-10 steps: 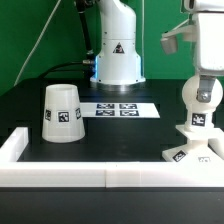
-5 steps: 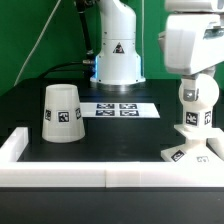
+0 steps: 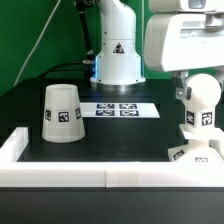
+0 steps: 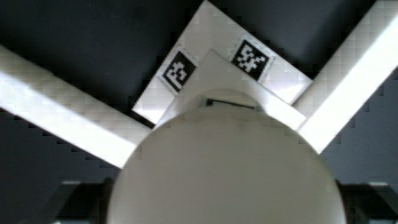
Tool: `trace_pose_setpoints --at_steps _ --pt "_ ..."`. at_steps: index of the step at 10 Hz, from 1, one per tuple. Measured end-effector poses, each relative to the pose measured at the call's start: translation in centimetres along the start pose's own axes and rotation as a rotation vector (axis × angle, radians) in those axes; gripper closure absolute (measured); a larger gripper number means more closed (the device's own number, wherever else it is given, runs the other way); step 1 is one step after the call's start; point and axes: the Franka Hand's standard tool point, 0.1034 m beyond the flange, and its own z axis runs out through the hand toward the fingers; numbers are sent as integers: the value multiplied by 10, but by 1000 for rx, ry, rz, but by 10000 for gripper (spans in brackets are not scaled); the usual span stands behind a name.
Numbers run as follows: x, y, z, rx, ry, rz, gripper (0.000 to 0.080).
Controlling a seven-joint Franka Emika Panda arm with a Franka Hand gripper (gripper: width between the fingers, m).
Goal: Assemble lamp
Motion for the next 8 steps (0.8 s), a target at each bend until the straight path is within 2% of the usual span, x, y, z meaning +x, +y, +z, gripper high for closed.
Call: trace_pose_setpoints --at_steps 3,8 --pt "0 -1 0 2 2 209 220" --pt "2 -8 1 7 13 757 220"
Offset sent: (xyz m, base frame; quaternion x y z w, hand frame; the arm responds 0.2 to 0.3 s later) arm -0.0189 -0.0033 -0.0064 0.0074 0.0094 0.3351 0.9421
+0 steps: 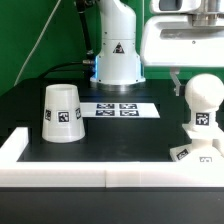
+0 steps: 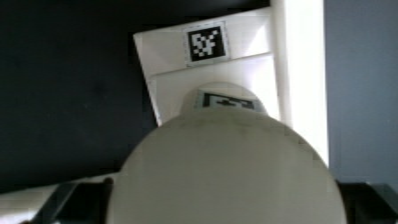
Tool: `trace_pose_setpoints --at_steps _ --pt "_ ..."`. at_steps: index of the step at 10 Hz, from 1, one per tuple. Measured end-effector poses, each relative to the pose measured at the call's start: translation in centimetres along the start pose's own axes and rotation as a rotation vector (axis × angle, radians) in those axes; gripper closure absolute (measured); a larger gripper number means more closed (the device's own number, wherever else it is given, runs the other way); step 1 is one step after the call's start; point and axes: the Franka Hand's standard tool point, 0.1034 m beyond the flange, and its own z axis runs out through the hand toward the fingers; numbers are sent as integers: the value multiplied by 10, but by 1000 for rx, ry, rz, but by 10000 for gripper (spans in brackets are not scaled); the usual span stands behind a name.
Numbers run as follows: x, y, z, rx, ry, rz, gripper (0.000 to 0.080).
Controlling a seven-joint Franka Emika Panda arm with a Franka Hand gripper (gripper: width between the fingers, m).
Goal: Assemble lamp
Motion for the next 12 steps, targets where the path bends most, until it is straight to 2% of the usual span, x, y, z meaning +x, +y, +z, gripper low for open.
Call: trace_pose_setpoints --at_steps 3,6,8,9,10,12 --pt "-1 0 0 9 -9 277 220" --pt "-1 -1 0 19 -16 435 220" --pt "-2 -2 0 39 -30 610 220" --pt "-3 -2 0 60 -44 760 220" --pt "-4 -3 0 63 -59 847 220" --pt "-5 -4 0 86 -86 1014 220"
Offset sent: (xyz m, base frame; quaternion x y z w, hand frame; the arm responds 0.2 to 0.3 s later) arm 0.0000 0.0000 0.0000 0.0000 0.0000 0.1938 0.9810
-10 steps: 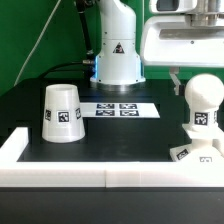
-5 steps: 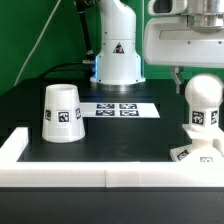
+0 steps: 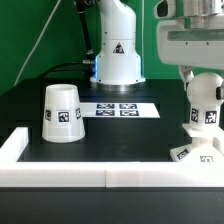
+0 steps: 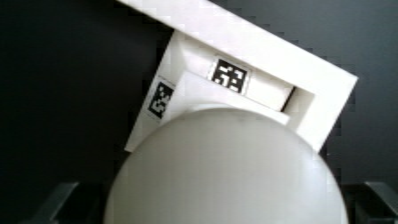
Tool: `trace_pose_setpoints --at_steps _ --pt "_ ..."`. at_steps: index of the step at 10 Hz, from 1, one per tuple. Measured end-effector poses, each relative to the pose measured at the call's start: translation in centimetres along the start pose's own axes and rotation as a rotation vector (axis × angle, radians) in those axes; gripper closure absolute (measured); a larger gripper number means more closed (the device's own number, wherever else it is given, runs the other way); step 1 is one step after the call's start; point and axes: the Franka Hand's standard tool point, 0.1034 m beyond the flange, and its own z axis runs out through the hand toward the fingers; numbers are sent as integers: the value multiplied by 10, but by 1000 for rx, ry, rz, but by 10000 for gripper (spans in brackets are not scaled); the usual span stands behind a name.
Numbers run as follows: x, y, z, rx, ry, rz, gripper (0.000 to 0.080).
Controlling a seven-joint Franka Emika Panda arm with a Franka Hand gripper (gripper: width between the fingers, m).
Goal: Assemble lamp
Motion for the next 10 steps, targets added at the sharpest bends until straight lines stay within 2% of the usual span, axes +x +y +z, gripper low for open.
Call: trace_pose_setpoints --at_steps 3,4,5,8,10 --pt "-2 0 0 1 -5 33 211" --pt "-1 0 1 1 -5 17 115" --pt "0 0 0 -4 -3 -62 104" --pt "-10 -3 0 -19 17 -317 100" --pt "-9 -2 0 -20 15 -470 100"
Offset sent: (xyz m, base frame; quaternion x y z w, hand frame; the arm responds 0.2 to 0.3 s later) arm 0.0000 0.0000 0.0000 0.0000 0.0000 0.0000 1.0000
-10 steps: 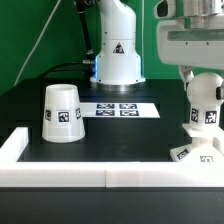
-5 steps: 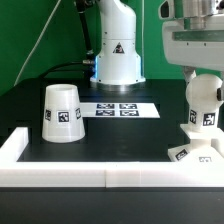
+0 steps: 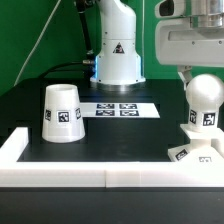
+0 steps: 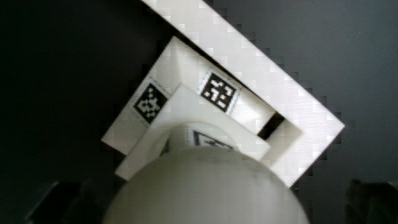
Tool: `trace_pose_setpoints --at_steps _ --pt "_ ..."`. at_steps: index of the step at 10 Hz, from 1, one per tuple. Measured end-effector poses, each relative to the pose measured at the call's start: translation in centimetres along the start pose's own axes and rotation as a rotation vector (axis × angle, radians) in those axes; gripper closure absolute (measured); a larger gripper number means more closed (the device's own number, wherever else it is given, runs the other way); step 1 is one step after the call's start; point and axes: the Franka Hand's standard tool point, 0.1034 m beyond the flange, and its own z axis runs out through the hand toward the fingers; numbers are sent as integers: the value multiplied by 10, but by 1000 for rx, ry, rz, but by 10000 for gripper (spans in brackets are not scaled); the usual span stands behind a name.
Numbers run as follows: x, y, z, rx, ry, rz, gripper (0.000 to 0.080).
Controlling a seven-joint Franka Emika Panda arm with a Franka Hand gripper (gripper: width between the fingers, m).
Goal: Assemble lamp
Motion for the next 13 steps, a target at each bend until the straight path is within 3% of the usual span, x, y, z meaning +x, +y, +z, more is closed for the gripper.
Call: trace_pose_setpoints --at_steps 2,6,13 --pt "1 1 0 -6 4 -182 100" --pt "8 4 -2 -51 31 -764 100" --pt "8 -1 0 -89 19 -1404 100"
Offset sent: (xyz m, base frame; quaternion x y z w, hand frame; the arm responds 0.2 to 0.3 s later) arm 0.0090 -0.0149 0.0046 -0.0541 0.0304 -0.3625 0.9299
